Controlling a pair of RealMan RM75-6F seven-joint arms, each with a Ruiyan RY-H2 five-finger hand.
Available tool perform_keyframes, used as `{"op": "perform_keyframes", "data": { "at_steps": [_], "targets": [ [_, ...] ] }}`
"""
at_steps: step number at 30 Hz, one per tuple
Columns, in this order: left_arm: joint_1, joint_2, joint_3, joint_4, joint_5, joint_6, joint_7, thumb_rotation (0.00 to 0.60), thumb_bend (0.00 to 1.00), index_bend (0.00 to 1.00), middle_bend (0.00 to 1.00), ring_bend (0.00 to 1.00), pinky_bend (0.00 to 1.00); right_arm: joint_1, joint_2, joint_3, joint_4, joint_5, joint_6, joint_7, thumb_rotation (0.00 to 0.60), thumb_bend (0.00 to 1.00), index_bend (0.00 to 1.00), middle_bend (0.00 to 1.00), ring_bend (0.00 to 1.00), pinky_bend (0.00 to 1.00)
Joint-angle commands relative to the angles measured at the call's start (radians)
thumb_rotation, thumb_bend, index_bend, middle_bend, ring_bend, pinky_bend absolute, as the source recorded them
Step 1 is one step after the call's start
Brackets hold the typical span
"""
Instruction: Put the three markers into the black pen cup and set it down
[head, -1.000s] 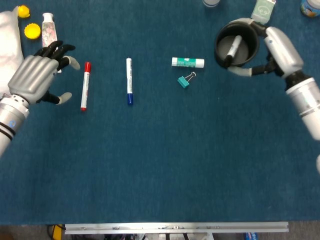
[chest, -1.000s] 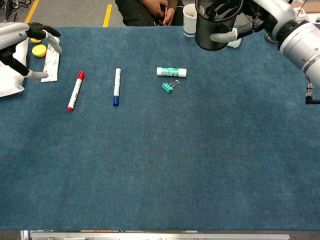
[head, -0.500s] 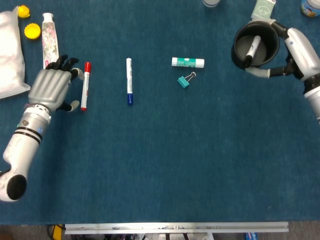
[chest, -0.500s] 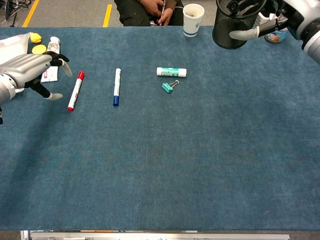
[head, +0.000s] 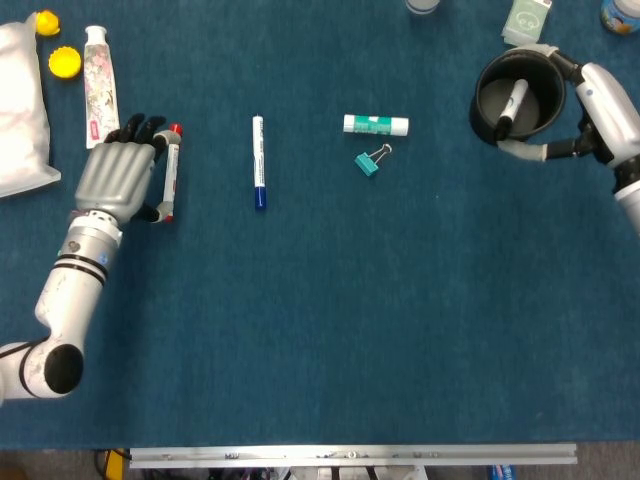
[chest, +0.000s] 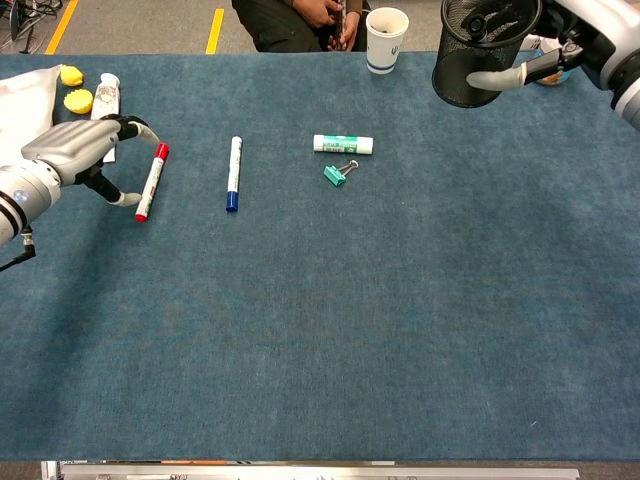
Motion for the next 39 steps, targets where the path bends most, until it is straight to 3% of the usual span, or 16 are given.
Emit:
{"op": "perform_keyframes", "data": {
  "at_steps": [1, 11, 29, 35, 39],
  "targets": [
    [-0.003, -0.020, -0.006, 0.008, -0.008, 0.007, 0.015, 0.600, 0.22, 0.18, 0.08, 0.02, 0.18, -0.001, -0.001, -0.003, 0.006, -0.004, 0.000, 0.009, 0.600, 0.16, 0.36, 0.35, 0.28, 0.29],
    [-0.007, -0.092, -0.025, 0.081, -0.062, 0.006, 0.047, 0.600, 0.22, 0.18, 0.08, 0.02, 0.18, -0.004, -0.004, -0.012, 0.030, -0.013, -0.004, 0.038, 0.600, 0.16, 0.36, 0.35, 0.28, 0.29],
    [-0.003, -0.109, -0.032, 0.117, -0.131, -0.022, 0.097, 0.600, 0.22, 0.13, 0.04, 0.01, 0.18, -0.011, 0.002, -0.010, 0.034, -0.013, 0.007, 0.055, 0.600, 0.16, 0.37, 0.35, 0.28, 0.29],
    [-0.017, -0.099, 0.012, 0.133, -0.115, 0.005, 0.217, 0.600, 0.22, 0.12, 0.01, 0.00, 0.18, -0.017, 0.006, -0.010, 0.036, -0.010, 0.011, 0.069, 0.600, 0.16, 0.37, 0.35, 0.28, 0.29],
    [-0.016, -0.072, 0.014, 0.111, -0.123, 0.031, 0.264, 0.600, 0.22, 0.11, 0.00, 0.00, 0.18, -0.020, 0.006, -0.014, 0.039, -0.015, 0.013, 0.076, 0.600, 0.16, 0.37, 0.35, 0.28, 0.29]
  ]
}}
